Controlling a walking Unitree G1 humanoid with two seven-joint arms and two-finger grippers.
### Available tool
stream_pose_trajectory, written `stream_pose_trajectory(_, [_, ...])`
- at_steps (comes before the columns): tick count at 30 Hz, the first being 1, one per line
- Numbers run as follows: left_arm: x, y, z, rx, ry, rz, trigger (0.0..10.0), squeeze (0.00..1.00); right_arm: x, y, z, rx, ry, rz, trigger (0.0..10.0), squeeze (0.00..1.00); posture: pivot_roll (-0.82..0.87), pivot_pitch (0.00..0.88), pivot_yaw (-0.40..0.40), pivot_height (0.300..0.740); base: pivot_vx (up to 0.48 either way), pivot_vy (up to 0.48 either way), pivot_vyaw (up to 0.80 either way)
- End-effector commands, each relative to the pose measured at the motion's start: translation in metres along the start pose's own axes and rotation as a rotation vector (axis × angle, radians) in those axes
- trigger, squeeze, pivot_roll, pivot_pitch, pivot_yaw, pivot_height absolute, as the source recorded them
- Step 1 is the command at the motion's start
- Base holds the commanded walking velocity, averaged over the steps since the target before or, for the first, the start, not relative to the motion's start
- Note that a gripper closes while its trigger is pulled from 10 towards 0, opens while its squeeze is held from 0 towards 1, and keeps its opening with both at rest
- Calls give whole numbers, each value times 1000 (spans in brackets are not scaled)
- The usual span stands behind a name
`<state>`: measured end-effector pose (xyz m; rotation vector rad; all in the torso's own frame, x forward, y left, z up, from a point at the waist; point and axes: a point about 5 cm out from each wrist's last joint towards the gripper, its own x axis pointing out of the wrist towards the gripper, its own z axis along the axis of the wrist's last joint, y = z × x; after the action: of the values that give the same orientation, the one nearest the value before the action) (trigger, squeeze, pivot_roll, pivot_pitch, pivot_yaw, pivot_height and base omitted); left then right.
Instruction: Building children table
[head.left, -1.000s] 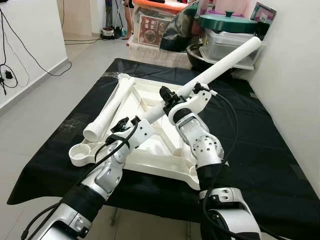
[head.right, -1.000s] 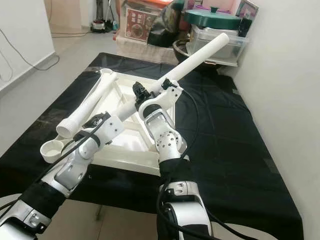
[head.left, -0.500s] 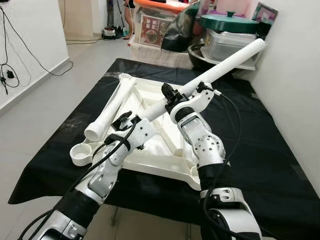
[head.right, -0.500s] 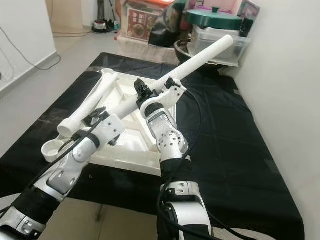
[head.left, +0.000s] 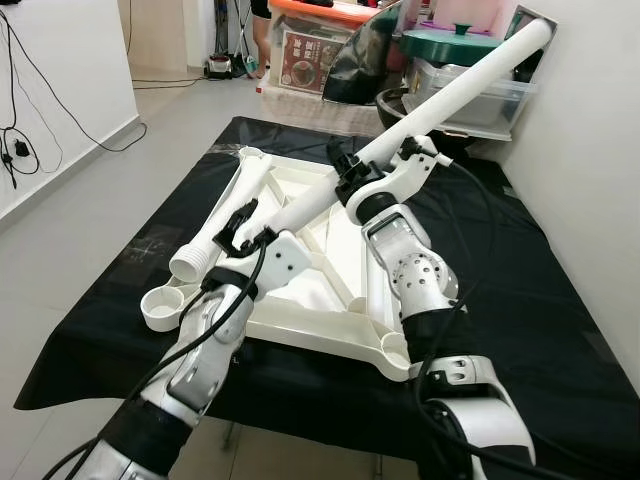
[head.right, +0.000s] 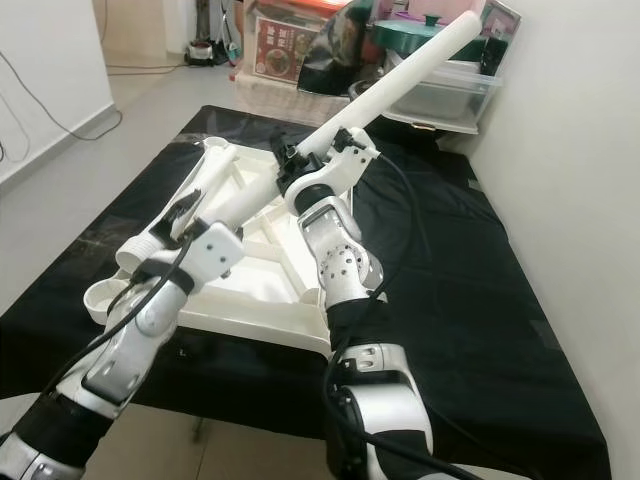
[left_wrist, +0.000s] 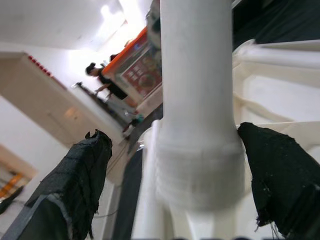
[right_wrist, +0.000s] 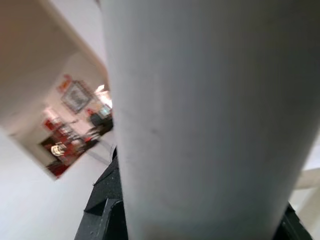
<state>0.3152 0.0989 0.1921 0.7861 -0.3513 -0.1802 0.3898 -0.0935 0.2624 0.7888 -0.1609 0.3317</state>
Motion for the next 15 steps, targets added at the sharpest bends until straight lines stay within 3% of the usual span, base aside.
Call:
stream_pose_trajectory(1, [-4,8,-9,-27,38,37,10000,0,-2,-21,24,-91,-88,-75,0,0,105,0,-152,740,0,0,0])
stream_pose_trajectory(5, [-7,8,-10,-46,48,49,10000,0,-3,-28,36,-127,-126,-96,0,0,103,0,-151,740,0,0,0])
stream_pose_trajectory(6, [-11,7,-10,-80,52,61,10000,0,-5,-33,54,-208,-169,-89,0,0,100,0,-149,740,0,0,0])
stream_pose_trajectory(15, [-24,14,-15,-166,55,90,10000,0,-15,-49,86,-394,-153,-38,0,0,91,0,-163,740,0,0,0])
